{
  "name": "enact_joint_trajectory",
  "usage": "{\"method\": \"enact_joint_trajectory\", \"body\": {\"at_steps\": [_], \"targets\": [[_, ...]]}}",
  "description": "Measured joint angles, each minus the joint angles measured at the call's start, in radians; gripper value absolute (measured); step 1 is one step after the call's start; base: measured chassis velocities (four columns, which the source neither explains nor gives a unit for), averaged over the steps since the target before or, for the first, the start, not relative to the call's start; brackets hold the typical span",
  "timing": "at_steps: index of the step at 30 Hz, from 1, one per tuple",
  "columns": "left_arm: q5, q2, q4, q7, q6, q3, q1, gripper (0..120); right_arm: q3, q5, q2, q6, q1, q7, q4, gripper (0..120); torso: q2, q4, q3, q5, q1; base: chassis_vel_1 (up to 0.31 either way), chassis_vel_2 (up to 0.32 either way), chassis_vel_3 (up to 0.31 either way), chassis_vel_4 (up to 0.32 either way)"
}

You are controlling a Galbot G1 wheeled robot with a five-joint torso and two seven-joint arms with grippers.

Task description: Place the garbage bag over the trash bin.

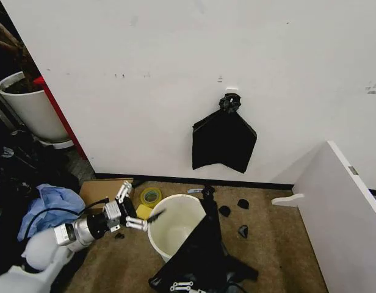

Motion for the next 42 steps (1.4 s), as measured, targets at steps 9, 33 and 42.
{"method": "enact_joint_trajectory", "body": {"at_steps": [9, 33, 42], "targets": [[0.209, -0.094, 0.076, -0.664, -0.059, -0.015, 0.005, 100, 0.140, 0.170, 0.013, -0.051, 0.048, 0.044, 0.181, 0, 0.000, 0.0001, 0.000, 0.0002, 0.000, 0.000, 0.000, 0.000, 0.000], [-0.197, -0.297, -0.056, -0.278, 0.022, 0.015, 0.216, 100, 0.048, 0.467, -0.094, -0.175, 0.445, 0.232, 0.245, 0, 0.000, 0.0002, 0.000, 0.0004, 0.000, 0.000, 0.000, 0.000, 0.000], [0.000, -0.344, 0.045, -0.190, 0.056, 0.058, 0.089, 100, 0.011, 0.442, -0.104, -0.175, 0.345, 0.199, 0.333, 0, 0.000, -0.0004, 0.000, 0.0002, 0.000, 0.000, 0.000, 0.000, 0.000]]}}
